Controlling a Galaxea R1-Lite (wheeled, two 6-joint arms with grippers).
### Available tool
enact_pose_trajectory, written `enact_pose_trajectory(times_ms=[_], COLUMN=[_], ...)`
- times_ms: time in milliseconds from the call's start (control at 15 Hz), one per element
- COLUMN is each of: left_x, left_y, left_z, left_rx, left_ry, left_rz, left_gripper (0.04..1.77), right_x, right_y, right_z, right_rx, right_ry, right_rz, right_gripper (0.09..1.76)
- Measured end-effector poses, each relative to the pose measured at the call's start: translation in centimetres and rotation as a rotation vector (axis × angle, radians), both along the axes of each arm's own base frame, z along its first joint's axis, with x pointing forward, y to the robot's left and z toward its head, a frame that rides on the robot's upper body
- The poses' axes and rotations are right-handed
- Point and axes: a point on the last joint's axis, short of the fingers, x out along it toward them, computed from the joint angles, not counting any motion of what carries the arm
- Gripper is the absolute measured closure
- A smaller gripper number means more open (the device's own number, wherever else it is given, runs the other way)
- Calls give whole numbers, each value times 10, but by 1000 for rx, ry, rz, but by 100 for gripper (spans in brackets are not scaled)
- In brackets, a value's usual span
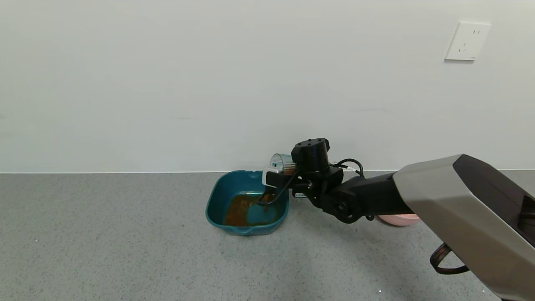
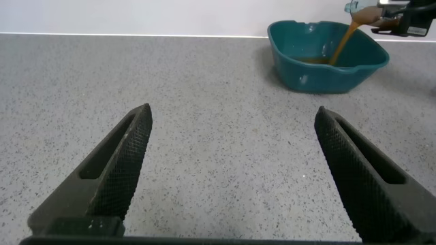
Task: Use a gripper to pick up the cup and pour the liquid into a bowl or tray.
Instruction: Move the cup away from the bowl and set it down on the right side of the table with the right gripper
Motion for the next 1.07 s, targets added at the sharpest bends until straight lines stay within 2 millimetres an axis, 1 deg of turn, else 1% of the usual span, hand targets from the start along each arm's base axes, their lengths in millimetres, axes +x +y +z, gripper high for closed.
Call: enact_pose_trajectory(times_ms=[400,1067], left_x=[0,0], left_y=[0,0], left_z=[0,0], left_rx=[0,0], left_ry=[0,0], left_rz=[0,0], left_gripper=[9,9], right_x=[0,-4], right_y=[1,7], right_z=[-2,1], right_rx=[-68,-186], right_ry=[-15,-51], right_rz=[-3,44], right_gripper=[50,50])
